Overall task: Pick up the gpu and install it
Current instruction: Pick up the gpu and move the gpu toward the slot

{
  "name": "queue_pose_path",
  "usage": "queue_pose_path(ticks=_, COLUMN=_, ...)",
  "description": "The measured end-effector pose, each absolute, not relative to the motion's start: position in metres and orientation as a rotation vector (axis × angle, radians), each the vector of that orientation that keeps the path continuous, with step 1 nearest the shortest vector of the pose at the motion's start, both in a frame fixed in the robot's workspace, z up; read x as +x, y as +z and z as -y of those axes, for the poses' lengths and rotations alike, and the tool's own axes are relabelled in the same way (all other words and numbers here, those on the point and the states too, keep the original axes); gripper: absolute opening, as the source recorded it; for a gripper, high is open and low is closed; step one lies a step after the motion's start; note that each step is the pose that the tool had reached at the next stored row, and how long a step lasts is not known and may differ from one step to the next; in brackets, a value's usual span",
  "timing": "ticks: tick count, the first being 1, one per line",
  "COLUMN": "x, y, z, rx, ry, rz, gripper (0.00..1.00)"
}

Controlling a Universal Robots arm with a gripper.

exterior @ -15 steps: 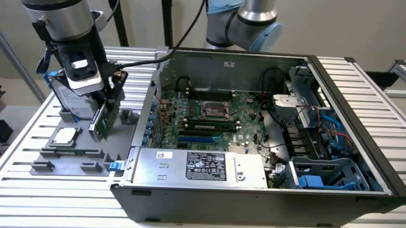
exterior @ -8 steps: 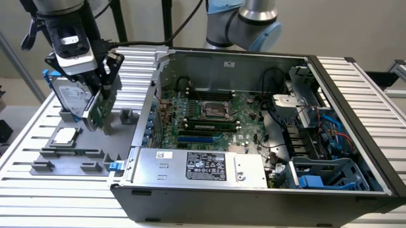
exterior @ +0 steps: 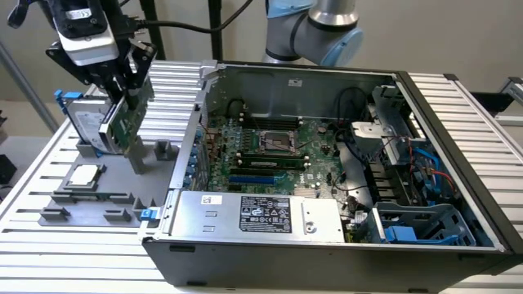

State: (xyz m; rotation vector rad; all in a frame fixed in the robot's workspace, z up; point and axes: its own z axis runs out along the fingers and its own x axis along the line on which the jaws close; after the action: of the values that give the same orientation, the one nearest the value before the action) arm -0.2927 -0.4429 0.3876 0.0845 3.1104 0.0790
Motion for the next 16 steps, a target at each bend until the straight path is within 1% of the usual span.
queue_pose_path(ticks=10, x=-0.257, y=0.43, z=0.443, rx=0.071, ry=0.086, rz=-3.118, gripper=0.28)
queue_pose_path(ticks=16, x=-0.23, y=0.435, z=0.442, rx=0.071, ry=0.087, rz=-3.119, gripper=0.28)
